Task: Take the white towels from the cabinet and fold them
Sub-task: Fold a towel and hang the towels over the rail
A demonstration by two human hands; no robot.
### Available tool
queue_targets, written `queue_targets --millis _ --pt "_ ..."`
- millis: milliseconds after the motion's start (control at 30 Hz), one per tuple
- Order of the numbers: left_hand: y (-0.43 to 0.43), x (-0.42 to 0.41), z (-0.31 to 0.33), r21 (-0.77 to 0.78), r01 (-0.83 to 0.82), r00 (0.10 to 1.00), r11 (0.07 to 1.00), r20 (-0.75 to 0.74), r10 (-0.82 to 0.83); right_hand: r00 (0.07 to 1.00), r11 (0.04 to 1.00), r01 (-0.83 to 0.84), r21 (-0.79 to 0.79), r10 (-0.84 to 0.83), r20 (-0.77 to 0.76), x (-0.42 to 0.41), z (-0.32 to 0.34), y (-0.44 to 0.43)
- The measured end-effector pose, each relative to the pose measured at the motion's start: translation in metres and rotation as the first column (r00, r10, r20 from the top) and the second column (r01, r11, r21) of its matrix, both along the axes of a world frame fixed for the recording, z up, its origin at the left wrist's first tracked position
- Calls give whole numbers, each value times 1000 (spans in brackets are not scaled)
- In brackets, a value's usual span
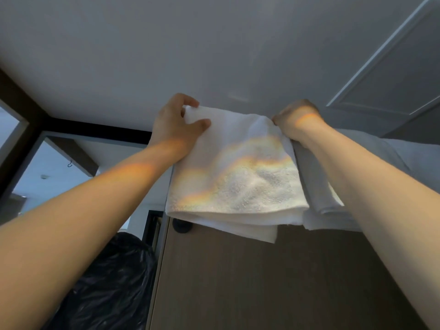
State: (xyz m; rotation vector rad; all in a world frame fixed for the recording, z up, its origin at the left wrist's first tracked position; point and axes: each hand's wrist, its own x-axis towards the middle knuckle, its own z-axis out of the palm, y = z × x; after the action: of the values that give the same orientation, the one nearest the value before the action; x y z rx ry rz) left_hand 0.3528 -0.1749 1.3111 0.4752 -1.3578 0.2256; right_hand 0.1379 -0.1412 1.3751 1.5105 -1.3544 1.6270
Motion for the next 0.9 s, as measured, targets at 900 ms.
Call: queue_targets --millis 900 --pt "23 -6 -110 568 394 846 723 85 -527 463 519 -853 52 707 535 -14 -183 24"
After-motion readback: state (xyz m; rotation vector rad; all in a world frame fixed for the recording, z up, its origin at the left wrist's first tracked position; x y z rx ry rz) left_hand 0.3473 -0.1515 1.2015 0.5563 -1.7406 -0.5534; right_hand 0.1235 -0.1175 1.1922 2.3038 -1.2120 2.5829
